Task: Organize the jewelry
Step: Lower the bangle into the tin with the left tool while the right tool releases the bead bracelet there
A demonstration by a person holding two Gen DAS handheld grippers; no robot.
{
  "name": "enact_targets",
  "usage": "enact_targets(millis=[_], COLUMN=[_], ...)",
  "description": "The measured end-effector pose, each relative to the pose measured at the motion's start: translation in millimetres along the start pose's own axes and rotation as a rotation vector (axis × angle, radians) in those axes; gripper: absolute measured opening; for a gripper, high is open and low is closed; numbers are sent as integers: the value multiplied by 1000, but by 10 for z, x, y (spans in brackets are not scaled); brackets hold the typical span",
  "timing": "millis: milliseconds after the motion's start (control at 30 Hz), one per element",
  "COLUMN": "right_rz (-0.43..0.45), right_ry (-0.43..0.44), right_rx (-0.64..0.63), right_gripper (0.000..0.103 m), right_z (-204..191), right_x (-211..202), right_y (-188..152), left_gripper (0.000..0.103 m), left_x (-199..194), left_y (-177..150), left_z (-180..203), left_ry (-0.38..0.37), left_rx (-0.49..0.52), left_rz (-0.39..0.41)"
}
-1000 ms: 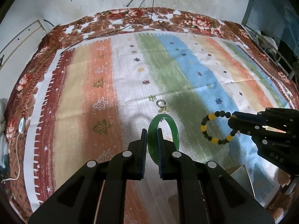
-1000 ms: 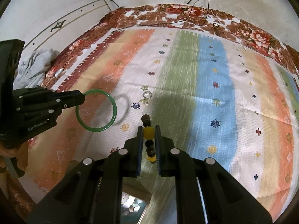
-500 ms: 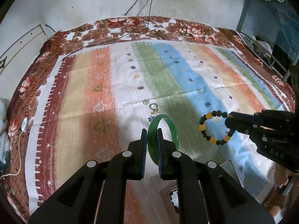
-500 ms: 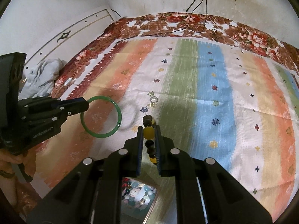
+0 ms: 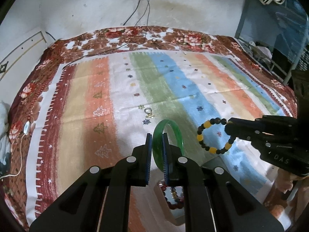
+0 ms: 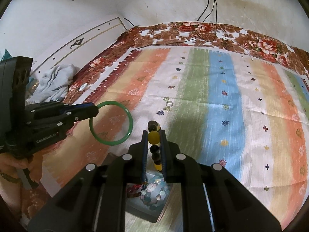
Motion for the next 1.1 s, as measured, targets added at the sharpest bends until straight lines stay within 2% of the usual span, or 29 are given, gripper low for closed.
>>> enact_targets(millis=[600,833,1100], right_rz=[-3,-31,-44], right_ry=[40,45,56], right_rx=[-19,-24,-27], right_gripper=[13,13,13], right_z=[-192,-228,-253], right_x=[-264,-286,-275], right_y=[-314,-491,-541], left_gripper=[10,10,10], left_x=[-286,-307,-293], left_y=[-359,-494,-557], left_z=[256,332,366], left_ry=[-54,-59,-67], left_rx=[40,51,59], left_rz=[6,-9,-28])
Point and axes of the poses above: each gripper's, at about its wrist camera, not at the fingertips, and x roughly the way its jaws point, z to its right, y to its top, the point moved 4 cm from there along x, roughly the way its jaws point, and after that the axes turned 5 degrees about z, right-handed, at the moved point
